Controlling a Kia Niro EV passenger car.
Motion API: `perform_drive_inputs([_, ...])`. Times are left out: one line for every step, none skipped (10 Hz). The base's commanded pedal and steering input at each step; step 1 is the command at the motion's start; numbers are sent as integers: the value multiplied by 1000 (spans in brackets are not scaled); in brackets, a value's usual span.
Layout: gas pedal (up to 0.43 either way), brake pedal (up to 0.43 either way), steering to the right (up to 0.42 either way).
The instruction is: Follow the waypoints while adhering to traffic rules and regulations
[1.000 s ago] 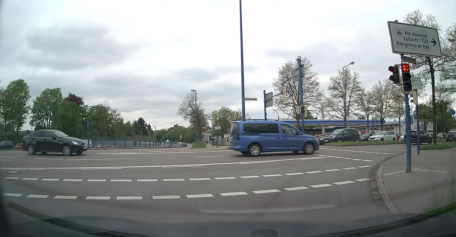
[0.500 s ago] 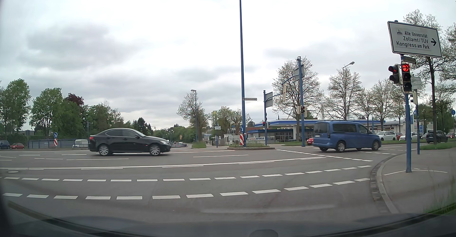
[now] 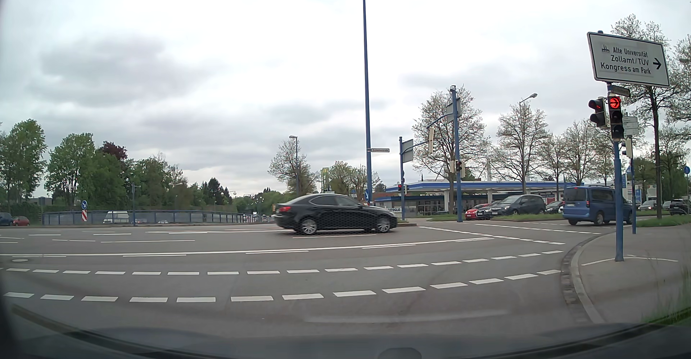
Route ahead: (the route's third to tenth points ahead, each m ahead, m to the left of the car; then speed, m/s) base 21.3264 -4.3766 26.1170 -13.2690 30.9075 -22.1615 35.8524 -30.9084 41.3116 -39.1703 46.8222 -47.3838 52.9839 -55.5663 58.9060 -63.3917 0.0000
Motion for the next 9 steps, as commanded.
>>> perform_drive_inputs([0,244,33])
perform_drive_inputs([0,244,33])
perform_drive_inputs([0,244,33])
perform_drive_inputs([0,244,33])
perform_drive_inputs([0,244,33])
perform_drive_inputs([0,244,33])
perform_drive_inputs([0,244,33])
perform_drive_inputs([0,244,33])
perform_drive_inputs([0,244,33])
